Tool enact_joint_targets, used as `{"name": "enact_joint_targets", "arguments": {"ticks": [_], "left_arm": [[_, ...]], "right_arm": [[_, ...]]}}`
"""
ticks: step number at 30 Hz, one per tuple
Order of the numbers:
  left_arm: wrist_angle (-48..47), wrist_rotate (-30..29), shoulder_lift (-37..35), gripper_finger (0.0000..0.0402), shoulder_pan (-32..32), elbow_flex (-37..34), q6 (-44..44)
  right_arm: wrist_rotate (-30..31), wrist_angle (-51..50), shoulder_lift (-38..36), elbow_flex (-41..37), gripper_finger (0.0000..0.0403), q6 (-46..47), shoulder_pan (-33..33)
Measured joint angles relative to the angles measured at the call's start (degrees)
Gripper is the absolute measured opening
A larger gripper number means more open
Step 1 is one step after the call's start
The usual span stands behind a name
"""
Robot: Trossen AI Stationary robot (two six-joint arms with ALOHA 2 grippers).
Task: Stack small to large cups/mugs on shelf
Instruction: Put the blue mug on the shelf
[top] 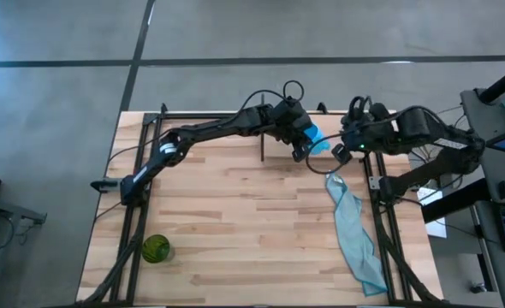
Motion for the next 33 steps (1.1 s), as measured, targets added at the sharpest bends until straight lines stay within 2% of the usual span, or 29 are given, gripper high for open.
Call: {"name": "enact_joint_targets", "arguments": {"ticks": [3, 7, 15, 22, 27, 33], "left_arm": [[0.1, 0.0, 0.0, 0.0000, 0.1, 0.0, 0.2], [0.1, 0.0, 0.0, 0.0000, 0.2, 0.1, 0.4], [0.1, 0.5, 0.0, 0.0000, 0.3, 0.1, 0.5], [-0.3, 2.4, 0.0, 0.0000, 0.6, 0.1, 0.5], [-0.3, 2.8, -0.1, 0.0000, 0.9, 0.1, 1.9], [-0.3, 3.0, -0.1, 0.0000, 0.9, 0.1, 1.9]], "right_arm": [[-1.1, 0.2, -2.2, -5.2, 0.0102, 2.6, -1.8], [-7.2, 0.7, -4.0, -11.8, 0.0121, 4.3, -2.6], [-7.5, 11.3, -6.0, -26.2, 0.0127, 0.1, -2.6], [-2.1, 17.9, -6.0, -31.5, 0.0127, -4.5, -2.6], [-1.8, 23.5, -6.0, -32.8, 0.0128, -7.3, -2.6], [3.3, 29.0, -6.0, -34.1, 0.0128, -10.0, -2.6]]}}
